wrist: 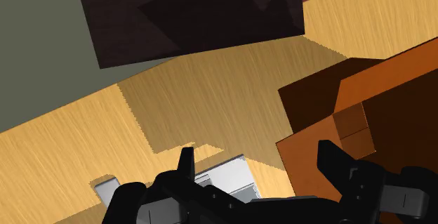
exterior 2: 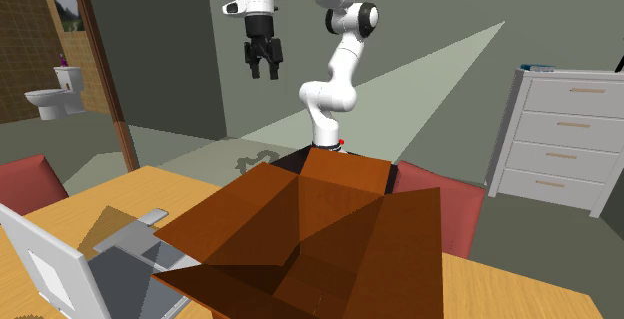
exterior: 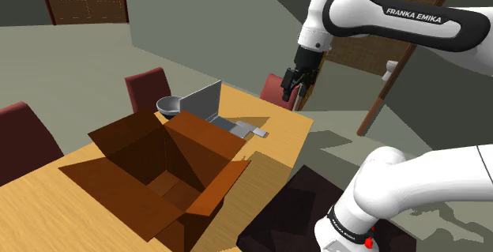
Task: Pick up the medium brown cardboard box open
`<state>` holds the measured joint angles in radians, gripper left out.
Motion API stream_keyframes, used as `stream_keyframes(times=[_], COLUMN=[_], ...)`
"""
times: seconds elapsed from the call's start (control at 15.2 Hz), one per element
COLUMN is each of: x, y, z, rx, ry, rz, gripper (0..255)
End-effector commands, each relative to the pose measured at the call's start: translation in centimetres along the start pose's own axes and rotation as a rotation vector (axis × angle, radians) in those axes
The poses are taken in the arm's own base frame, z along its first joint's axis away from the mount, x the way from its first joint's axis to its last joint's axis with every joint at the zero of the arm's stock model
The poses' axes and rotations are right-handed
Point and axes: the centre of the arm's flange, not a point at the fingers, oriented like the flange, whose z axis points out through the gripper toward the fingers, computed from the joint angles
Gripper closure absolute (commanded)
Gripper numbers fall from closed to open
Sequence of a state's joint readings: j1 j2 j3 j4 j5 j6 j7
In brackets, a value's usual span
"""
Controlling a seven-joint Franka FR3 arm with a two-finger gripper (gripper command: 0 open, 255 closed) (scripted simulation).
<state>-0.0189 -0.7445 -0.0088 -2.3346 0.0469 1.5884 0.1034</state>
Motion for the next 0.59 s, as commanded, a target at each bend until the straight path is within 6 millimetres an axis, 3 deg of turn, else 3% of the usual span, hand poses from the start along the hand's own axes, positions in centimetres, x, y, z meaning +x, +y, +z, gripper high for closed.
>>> stream_keyframes(times=[0.0, 0.53], x=[0.0, 0.4], y=[0.0, -6.8], z=[0.0, 8.0], rx=[0.000, 0.009], ry=[0.000, 0.013], rz=[0.000, 0.167], gripper=[0, 0])
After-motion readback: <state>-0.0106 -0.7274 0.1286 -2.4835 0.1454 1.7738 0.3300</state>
